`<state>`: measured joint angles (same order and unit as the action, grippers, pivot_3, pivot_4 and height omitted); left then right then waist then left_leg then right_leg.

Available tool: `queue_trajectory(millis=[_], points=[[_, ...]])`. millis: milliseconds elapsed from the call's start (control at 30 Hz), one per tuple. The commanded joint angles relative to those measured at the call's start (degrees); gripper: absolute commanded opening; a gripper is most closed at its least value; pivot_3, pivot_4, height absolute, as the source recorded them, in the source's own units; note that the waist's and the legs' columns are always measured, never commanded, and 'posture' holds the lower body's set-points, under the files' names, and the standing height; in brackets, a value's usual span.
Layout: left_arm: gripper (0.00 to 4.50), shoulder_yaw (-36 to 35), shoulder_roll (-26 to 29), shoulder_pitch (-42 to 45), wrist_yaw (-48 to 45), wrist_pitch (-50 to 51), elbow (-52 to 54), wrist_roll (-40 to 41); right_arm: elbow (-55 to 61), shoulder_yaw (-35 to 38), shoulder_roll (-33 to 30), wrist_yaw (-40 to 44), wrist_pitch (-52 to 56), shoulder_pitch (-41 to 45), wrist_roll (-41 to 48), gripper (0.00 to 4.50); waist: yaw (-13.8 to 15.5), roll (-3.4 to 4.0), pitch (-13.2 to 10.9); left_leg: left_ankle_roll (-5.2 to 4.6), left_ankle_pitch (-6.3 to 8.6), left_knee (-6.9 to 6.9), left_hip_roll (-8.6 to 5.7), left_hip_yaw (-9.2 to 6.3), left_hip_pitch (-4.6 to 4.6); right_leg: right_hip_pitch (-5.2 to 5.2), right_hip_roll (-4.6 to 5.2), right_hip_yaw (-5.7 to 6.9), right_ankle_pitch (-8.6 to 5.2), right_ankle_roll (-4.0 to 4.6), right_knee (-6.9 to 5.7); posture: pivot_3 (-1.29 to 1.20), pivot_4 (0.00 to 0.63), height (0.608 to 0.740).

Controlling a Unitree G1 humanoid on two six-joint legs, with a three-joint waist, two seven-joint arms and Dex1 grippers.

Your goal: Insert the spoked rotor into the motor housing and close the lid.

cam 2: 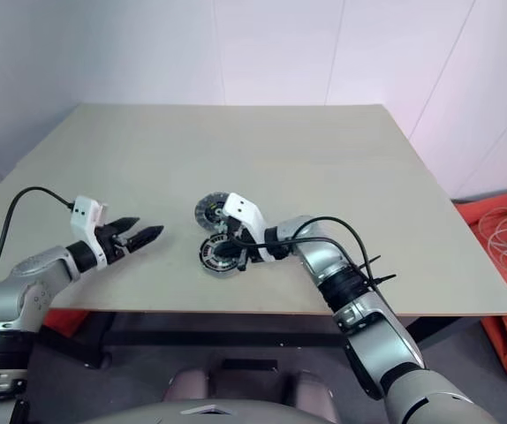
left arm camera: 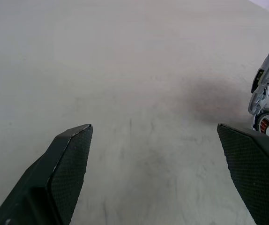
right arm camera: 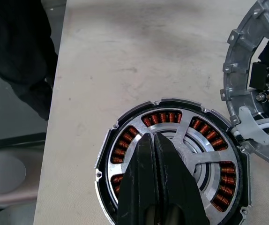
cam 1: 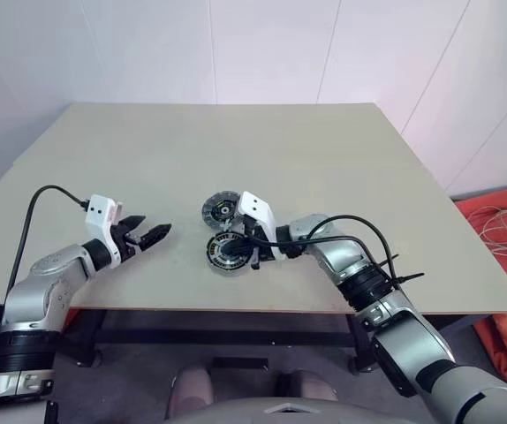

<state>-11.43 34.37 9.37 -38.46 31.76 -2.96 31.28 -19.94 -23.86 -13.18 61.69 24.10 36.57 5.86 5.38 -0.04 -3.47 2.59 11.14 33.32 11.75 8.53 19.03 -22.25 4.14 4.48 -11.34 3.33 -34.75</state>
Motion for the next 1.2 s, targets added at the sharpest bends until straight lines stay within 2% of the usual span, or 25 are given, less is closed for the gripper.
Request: queue_trajectory(millis=[33, 167, 300, 400, 500, 533, 733, 1000, 1200], points=[[4.5, -1.82, -0.02, 0.39, 0.24, -0.4, 2.55, 0.16, 1.62, 0.46, -0.93, 0.49, 0.06, 0.76, -0.2, 0.03, 0.04, 0.0, 0.0, 0.0, 0.0, 0.01, 0.0, 0.0, 0.0, -0.01, 0.01, 0.0, 0.0, 0.0, 0.0, 0.0, 0.0, 0.74], [4.5, -1.4, -0.51, 1.06, 0.4, -0.7, 2.1, -0.16, 6.35, 1.34, -5.06, 2.85, -3.57, 2.46, -0.69, 0.03, 0.14, 0.0, -0.01, 0.0, 0.0, 0.03, 0.0, 0.0, 0.02, -0.05, 0.01, 0.0, 0.0, 0.0, 0.0, 0.0, 0.0, 0.74], [4.5, -1.07, -0.63, 1.87, 0.11, -0.68, 1.28, -0.55, 8.67, -0.05, -11.45, 9.96, -11.3, 4.87, -2.02, 0.03, 0.09, -0.02, 0.0, 0.0, 0.0, 0.04, 0.0, 0.0, 0.07, -0.09, 0.02, 0.0, 0.0, 0.0, 0.0, 0.0, 0.0, 0.74], [4.5, -0.71, -0.66, 2.57, -0.19, -0.6, 0.63, -0.89, 7.34, -1.38, -13.84, 14.19, -16.59, 7.37, -3.4, 0.92, -0.05, -0.02, 0.0, 0.0, 0.0, 0.01, 0.04, 0.01, 0.09, -0.11, -0.01, 0.01, 0.0, 0.0, -0.03, 0.0, 0.0, 0.74], [4.5, -0.45, -0.83, 3.56, -0.5, -0.63, 0.01, -1.23, 2.6, -4.75, -15.69, 18.93, -28.04, 11.89, -7.98, 2.01, -0.19, -0.01, -0.01, 0.0, 0.0, 0.0, 0.04, 0.05, 0.15, -0.15, -0.02, 0.01, 0.0, 0.01, -0.03, 0.0, 0.0, 0.74], [4.5, -0.43, -0.89, 3.79, -0.56, -0.64, -0.16, -1.32, 1.07, -5.39, -15.7, 19.69, -30.42, 12.91, -8.81, 2.26, -0.19, -0.01, -0.01, 0.0, 0.0, 0.01, 0.04, 0.05, 0.15, -0.19, -0.02, 0.01, 0.0, 0.02, -0.03, 0.0, 0.0, 0.74], [4.5, -0.84, -1.52, 3.12, -0.19, -0.71, 1.11, -1.25, -14.99, -12.65, -12.36, 21.14, -54.01, 23.86, -18.41, 4.41, -0.29, -0.02, -0.01, -0.03, 0.01, 0.09, 0.02, 0.04, 0.3, -0.39, 0.01, 0.02, 0.15, 0.29, -0.06, 0.0, 0.0, 0.74], [4.5, -1.92, -2.09, 0.95, 1.05, -0.69, 3.26, -0.91, -26.85, -17.9, -8.67, 15.61, -73.3, 27.05, -27.65, 4.49, -0.72, -0.03, 0.0, -0.25, 0.15, 0.35, 0.04, 0.01, 0.93, -0.83, 0.01, 0.07, 0.25, 0.49, -0.09, 0.0, 0.0, 0.74], [4.5, -2.11, -1.93, 0.91, 1.18, -0.52, 3.46, -0.82, -31.01, -18.82, -7.36, 11.31, -78.71, 27.78, -31.27, 4.49, -1.65, -0.01, -0.02, -0.46, 0.29, 0.81, 0.07, 0.01, 1.02, -0.81, 0.02, 0.04, 0.25, 0.49, -0.22, 0.0, 0.0, 0.74]])
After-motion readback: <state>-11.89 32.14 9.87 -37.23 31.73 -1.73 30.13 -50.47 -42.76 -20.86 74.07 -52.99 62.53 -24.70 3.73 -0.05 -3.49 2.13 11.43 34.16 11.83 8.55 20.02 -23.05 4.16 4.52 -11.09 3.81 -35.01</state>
